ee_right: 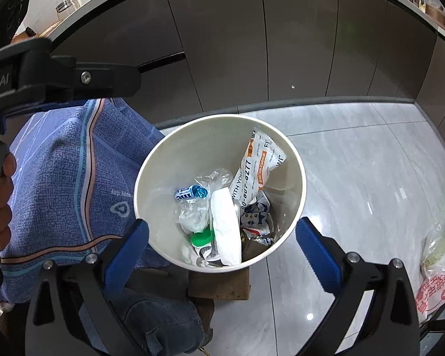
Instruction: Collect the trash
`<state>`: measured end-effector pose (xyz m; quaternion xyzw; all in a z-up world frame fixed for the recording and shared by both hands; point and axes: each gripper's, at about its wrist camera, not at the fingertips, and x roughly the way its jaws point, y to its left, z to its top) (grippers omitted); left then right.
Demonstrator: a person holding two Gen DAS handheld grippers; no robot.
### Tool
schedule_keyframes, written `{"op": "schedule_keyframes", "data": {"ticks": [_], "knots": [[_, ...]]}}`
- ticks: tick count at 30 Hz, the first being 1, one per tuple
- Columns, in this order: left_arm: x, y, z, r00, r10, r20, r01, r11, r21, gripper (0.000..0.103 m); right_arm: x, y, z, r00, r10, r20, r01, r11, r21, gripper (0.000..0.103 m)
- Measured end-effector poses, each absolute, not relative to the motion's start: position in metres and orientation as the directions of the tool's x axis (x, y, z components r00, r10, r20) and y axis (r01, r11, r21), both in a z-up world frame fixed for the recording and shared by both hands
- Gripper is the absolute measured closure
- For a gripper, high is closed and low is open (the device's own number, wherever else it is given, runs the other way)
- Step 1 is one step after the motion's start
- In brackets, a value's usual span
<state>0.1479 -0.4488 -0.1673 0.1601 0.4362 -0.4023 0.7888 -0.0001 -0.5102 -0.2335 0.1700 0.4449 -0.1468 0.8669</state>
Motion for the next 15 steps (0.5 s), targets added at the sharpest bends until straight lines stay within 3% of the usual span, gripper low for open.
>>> {"op": "schedule_keyframes", "data": {"ticks": [9, 15], "knots": [[0.138, -0.429, -0.124, 0.368, -0.525, -0.767, 0.761, 0.644, -0.075, 0.009, -0.011, -0.504, -0.198, 0.596, -0.14, -0.791, 0.419, 0.894, 0.157, 0.004], [0.123, -0.383, -0.074, 0.505, -0.514, -0.693, 0.71, 0.704, -0.005, 0.009, -0.019, -0.491, -0.151, 0.635, -0.166, -0.754, 0.423, 0.892, 0.161, 0.004]]}}
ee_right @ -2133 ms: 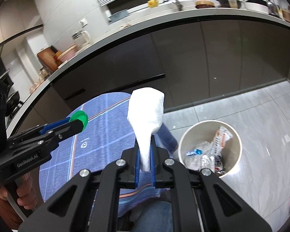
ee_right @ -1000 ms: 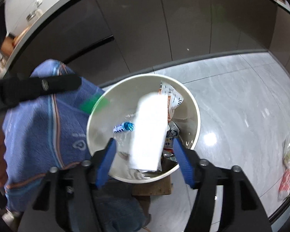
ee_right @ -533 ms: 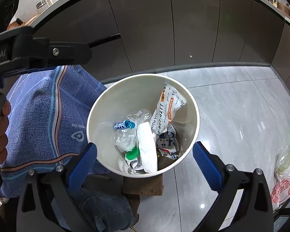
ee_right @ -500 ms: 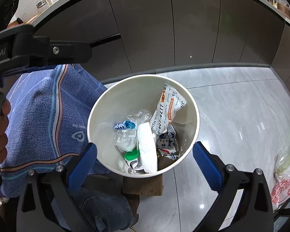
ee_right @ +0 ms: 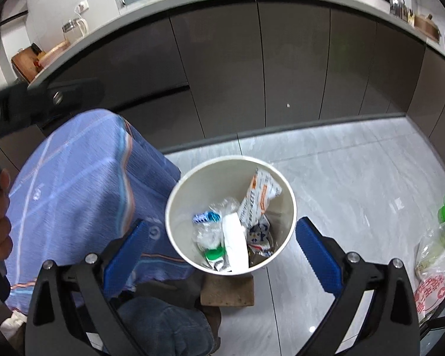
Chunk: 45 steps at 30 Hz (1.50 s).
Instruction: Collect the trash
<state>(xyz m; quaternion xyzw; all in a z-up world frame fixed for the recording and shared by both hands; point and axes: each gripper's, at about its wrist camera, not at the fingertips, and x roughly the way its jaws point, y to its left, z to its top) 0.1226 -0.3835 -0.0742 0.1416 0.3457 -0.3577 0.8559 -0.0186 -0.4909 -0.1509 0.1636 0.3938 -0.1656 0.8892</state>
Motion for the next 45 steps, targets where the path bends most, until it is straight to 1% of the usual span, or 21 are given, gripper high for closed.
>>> {"op": "schedule_keyframes", "data": {"ticks": [5, 10, 13, 17, 20, 27, 36, 45], "knots": [[0.116, -0.324, -0.039, 0.6, -0.472, -0.646, 0.616, 0.788, -0.003, 0.009, -0.021, -0.468, -0.106, 0.668, -0.195, -0.718, 0.408, 0.903, 0.134, 0.004], [0.106, -0.256, -0.015, 0.676, -0.388, -0.626, 0.489, 0.872, -0.013, 0.009, -0.021, -0.43, -0.068, 0.693, -0.208, -0.69, 0.373, 0.923, 0.097, 0.004], [0.098, -0.225, -0.007, 0.71, -0.332, -0.621, 0.431, 0.902, 0.01, 0.009, -0.02, -0.408, -0.054, 0.705, -0.2, -0.681, 0.352, 0.932, 0.091, 0.004], [0.081, -0.192, -0.003, 0.735, -0.279, -0.617, 0.39, 0.92, 0.048, 0.009, -0.019, -0.384, -0.04, 0.718, -0.186, -0.671, 0.346, 0.932, 0.112, 0.004], [0.068, -0.169, -0.002, 0.747, -0.245, -0.619, 0.364, 0.929, 0.072, 0.009, -0.018, -0.361, -0.028, 0.732, -0.194, -0.654, 0.338, 0.936, 0.101, 0.004], [0.054, -0.12, 0.003, 0.761, -0.214, -0.612, 0.313, 0.948, 0.057, 0.009, -0.014, -0.314, -0.006, 0.764, -0.185, -0.618, 0.285, 0.956, 0.066, 0.004], [0.042, -0.068, 0.012, 0.777, -0.177, -0.603, 0.243, 0.97, 0.028, 0.009, -0.011, -0.279, 0.009, 0.79, -0.162, -0.592, 0.229, 0.972, 0.041, 0.004], [0.042, -0.054, 0.015, 0.78, -0.172, -0.602, 0.22, 0.975, 0.007, 0.009, -0.01, -0.271, 0.013, 0.795, -0.159, -0.585, 0.218, 0.975, 0.032, 0.004]]}}
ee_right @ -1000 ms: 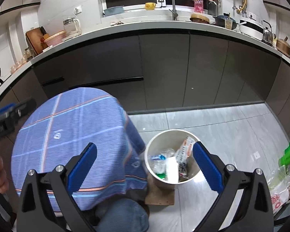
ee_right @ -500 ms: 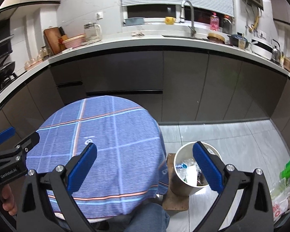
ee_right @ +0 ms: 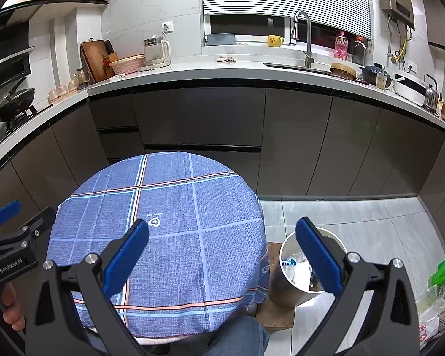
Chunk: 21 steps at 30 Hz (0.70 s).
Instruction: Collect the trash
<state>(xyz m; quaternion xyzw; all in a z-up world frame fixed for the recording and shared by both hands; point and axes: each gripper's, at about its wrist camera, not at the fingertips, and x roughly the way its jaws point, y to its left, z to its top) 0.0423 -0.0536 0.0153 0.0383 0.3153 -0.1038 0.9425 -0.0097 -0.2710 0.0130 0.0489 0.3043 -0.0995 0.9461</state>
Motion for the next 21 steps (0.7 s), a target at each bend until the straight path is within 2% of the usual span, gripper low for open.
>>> {"op": "schedule_keyframes", "data": {"ticks": [21], "knots": [[0.0447, -0.0551, 0.0135, 0.77, -0.186, -0.61, 0.228, 0.974, -0.01, 0.009, -0.0089, -0.2703, 0.0127, 0.796, -0.154, -0.585, 0.215, 0.976, 0.036, 0.004]]}}
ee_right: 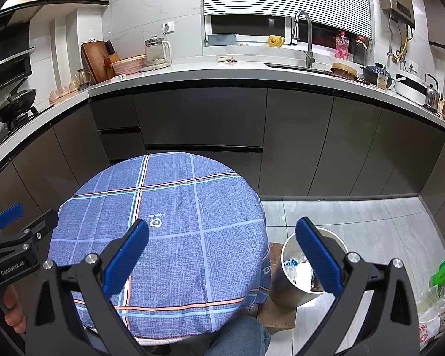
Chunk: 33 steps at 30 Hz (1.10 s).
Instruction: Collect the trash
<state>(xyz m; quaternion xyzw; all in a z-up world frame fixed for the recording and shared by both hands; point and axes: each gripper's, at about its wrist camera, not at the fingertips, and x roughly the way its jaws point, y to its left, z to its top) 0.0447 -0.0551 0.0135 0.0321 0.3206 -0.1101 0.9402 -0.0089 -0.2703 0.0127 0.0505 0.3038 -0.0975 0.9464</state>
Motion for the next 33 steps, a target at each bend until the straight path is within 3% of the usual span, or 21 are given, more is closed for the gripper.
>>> {"op": "schedule_keyframes", "data": {"ticks": [33], "knots": [[0.043, -0.06, 0.0139, 0.77, -0.191, -0.609, 0.235, 0.972, -0.007, 0.009, -0.0076, -0.272, 0.0105, 0.797, -0.148, -0.585, 0.213, 0.976, 0.043, 0.004]]}}
